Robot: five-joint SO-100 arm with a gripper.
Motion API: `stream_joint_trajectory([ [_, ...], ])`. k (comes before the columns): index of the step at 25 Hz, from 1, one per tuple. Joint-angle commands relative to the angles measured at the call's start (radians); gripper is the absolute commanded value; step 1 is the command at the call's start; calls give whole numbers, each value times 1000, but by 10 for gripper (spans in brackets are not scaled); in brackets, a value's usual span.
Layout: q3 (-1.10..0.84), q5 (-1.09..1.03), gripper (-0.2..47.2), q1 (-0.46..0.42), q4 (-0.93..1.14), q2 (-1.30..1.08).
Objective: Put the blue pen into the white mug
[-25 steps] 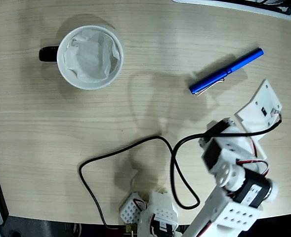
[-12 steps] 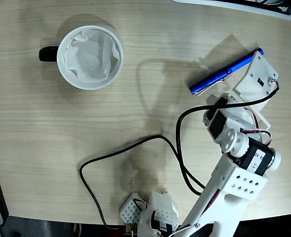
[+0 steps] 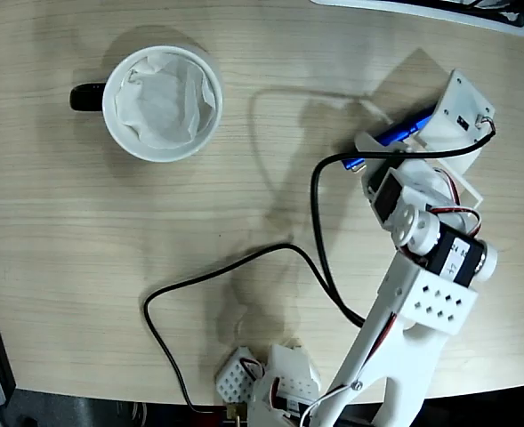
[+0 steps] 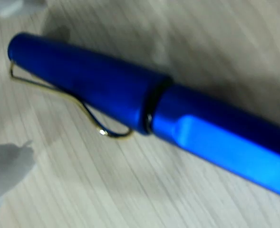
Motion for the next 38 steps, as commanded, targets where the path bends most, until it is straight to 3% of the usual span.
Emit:
stream_joint_trajectory([
  [1,-17,-8,307,0,-5,25],
  [18,170,336,308,-40,-115,87],
  [28,192,347,303,-52,-227,77],
  [33,207,347,239,-60,-241,71],
  [38,213,347,142,-66,-249,69],
])
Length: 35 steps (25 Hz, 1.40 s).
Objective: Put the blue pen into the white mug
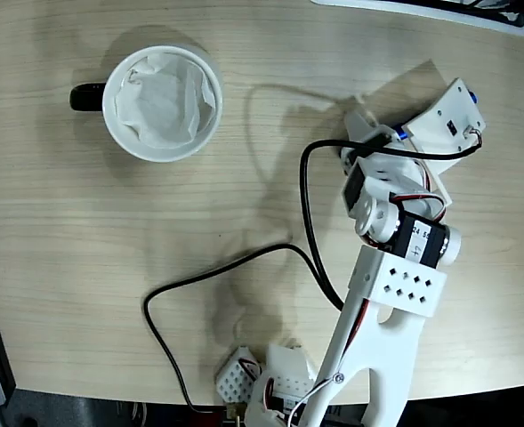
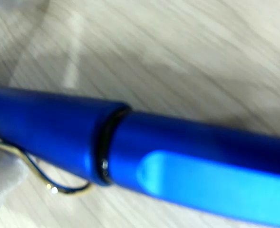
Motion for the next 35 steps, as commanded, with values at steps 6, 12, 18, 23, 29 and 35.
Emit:
stream_joint_trajectory([
  [6,14,-6,62,0,-9,52],
  [12,14,-6,8,-2,-11,51],
  [18,14,-6,1,-2,-12,51],
  [23,14,25,1,-5,3,86],
  [29,14,173,1,-35,55,186],
  [35,3,270,1,-91,176,287],
])
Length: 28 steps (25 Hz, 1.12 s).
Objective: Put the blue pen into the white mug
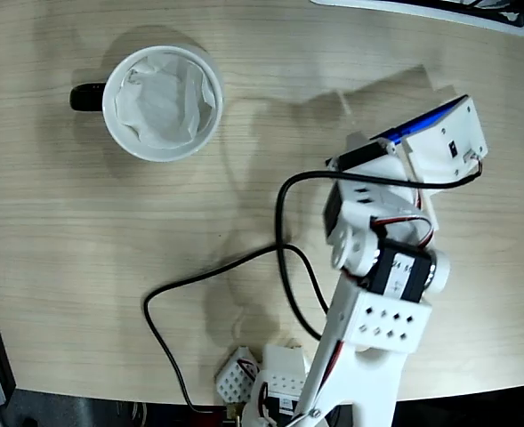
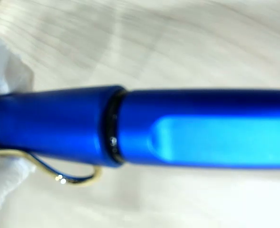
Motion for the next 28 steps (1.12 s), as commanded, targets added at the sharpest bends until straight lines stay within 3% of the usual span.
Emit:
stream_joint_trajectory([
  [1,-3,21,1,-14,69,127],
  [13,-21,166,1,-106,156,298],
  [18,-23,308,1,-193,123,370],
  [28,-5,822,1,-440,95,551],
])
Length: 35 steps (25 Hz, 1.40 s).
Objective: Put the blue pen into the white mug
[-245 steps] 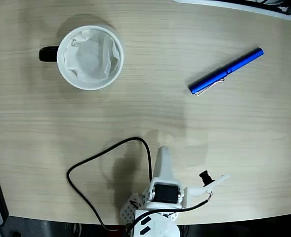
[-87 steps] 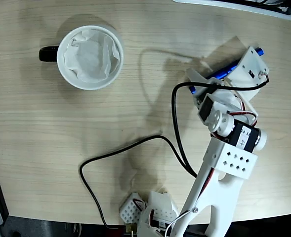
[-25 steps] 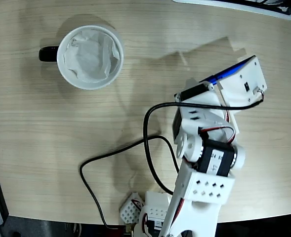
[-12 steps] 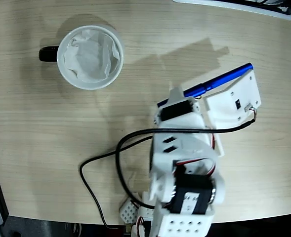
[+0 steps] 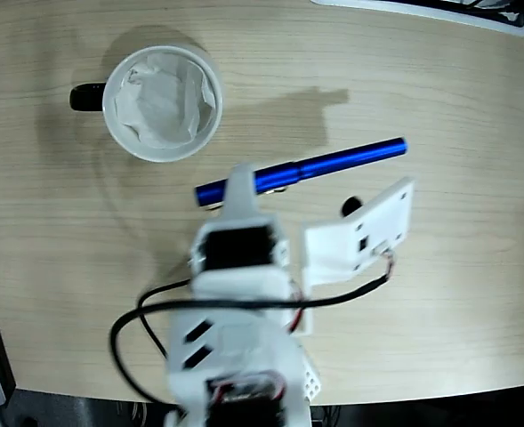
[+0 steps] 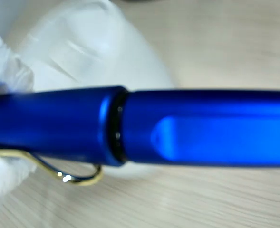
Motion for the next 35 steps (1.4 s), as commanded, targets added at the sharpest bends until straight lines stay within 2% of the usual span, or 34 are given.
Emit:
stream_joint_trajectory([
  [1,12,144,1,-67,-31,117],
  [11,327,448,1,-204,-414,321],
  [21,436,836,0,-304,-632,462],
  [25,439,957,0,-310,-703,476],
  [31,600,992,0,-316,-1023,479],
  [35,669,992,0,-321,-1157,443],
])
